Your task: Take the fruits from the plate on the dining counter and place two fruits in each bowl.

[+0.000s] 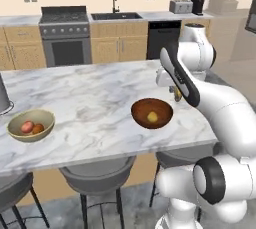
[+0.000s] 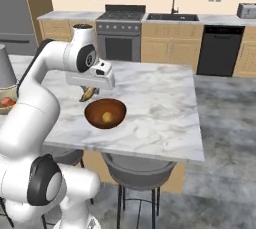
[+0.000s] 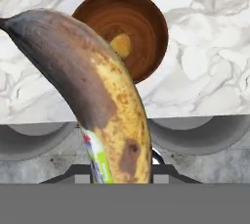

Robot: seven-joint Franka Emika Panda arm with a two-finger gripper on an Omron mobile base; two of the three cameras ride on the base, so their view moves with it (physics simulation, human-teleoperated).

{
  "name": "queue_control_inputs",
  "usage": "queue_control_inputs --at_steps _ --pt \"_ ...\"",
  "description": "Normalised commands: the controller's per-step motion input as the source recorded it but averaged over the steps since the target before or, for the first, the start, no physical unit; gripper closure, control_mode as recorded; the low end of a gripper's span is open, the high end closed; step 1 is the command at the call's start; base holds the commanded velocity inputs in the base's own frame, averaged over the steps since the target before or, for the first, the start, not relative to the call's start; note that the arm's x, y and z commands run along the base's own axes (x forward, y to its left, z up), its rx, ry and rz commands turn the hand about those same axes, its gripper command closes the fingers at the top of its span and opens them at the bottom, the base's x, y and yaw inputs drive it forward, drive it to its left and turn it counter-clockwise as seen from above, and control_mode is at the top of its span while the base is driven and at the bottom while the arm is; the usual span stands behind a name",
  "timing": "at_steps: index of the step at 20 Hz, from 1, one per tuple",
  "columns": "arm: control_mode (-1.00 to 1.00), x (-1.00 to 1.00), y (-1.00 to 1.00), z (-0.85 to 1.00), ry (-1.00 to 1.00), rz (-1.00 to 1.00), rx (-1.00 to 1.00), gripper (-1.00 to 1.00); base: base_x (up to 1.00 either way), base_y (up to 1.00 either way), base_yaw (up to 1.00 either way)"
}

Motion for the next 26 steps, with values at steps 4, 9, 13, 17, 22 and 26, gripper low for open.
queue_control_inputs --at_steps 4,9,13,17,22,26 --pt "1.00 0.00 0.00 0.00 0.00 0.00 0.00 1.00 0.07 -0.91 0.00" --pt "1.00 0.00 0.00 0.00 0.00 0.00 0.00 1.00 0.17 -0.07 0.00" --pt "1.00 0.00 0.00 0.00 0.00 0.00 0.00 1.00 0.00 0.78 0.00" --pt "1.00 0.00 0.00 0.00 0.00 0.00 0.00 1.00 0.01 0.67 0.00" --pt "1.00 0.00 0.00 0.00 0.00 0.00 0.00 1.00 0.30 0.03 0.00" --pt "1.00 0.00 0.00 0.00 0.00 0.00 0.00 1.00 0.42 -0.01 0.00"
